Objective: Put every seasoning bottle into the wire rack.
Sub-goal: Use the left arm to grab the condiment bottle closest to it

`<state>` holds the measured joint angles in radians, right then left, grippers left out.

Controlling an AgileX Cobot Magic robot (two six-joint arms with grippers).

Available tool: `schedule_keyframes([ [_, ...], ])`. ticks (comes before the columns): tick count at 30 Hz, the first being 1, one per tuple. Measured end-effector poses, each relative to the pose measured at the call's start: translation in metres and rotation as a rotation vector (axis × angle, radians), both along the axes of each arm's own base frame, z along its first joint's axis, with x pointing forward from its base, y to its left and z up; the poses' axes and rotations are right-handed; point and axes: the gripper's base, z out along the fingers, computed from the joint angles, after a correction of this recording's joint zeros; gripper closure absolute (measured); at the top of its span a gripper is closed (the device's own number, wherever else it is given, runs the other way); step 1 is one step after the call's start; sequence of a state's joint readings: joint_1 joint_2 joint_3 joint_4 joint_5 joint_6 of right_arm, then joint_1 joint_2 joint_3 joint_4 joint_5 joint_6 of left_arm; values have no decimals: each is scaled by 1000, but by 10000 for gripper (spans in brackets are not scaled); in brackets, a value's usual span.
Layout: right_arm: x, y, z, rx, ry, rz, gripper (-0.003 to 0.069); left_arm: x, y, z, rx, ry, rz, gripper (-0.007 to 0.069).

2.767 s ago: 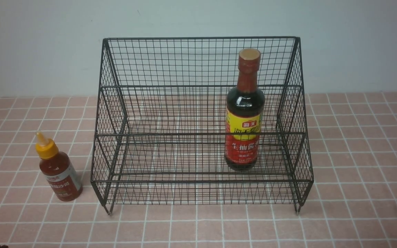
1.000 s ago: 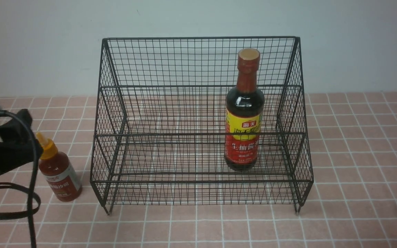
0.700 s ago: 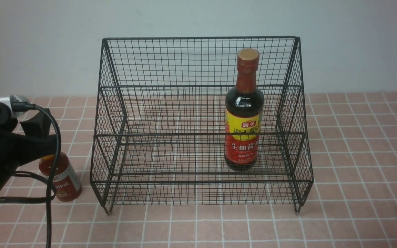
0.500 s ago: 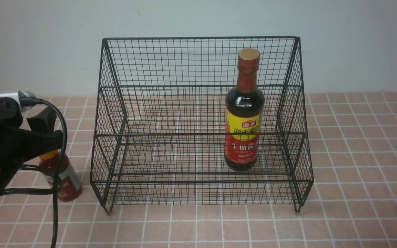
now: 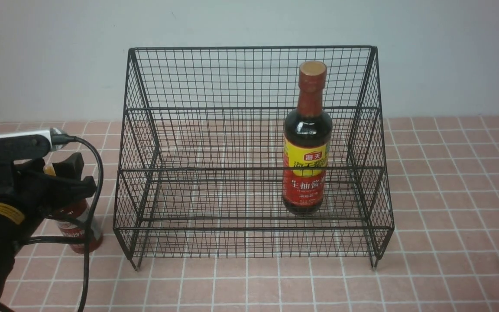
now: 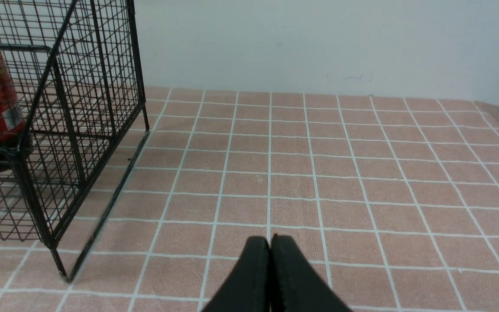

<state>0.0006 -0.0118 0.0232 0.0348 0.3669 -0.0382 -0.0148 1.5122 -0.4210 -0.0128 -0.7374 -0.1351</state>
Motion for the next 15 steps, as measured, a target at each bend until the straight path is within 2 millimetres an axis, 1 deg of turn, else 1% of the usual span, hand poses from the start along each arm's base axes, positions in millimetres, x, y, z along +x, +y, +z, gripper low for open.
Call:
schedule_keyframes([
  [1, 0, 0, 0, 0, 0, 0, 670, 0, 0, -1, 3, 5, -1, 281],
  [2, 0, 0, 0, 0, 0, 0, 670, 0, 0, -2, 6, 6, -2, 307],
  [3, 0, 0, 0, 0, 0, 0, 670, 0, 0, -2, 16, 6, -4, 356],
  [4, 0, 0, 0, 0, 0, 0, 670, 0, 0, -2, 26, 4, -8, 383],
  [8, 0, 0, 0, 0, 0, 0, 670, -1, -1, 2, 69, -9, -33, 379],
  [11, 0, 0, 0, 0, -1, 0, 670, -3, -3, 13, 99, -52, -63, 379],
  [12, 0, 0, 0, 0, -1, 0, 670, -4, -4, 17, 105, -67, -70, 379],
  [14, 0, 0, 0, 0, -1, 0, 670, -5, -5, 39, 115, -132, -76, 379],
  [15, 0, 0, 0, 0, -1, 0, 670, -5, -5, 43, 116, -146, -75, 379],
])
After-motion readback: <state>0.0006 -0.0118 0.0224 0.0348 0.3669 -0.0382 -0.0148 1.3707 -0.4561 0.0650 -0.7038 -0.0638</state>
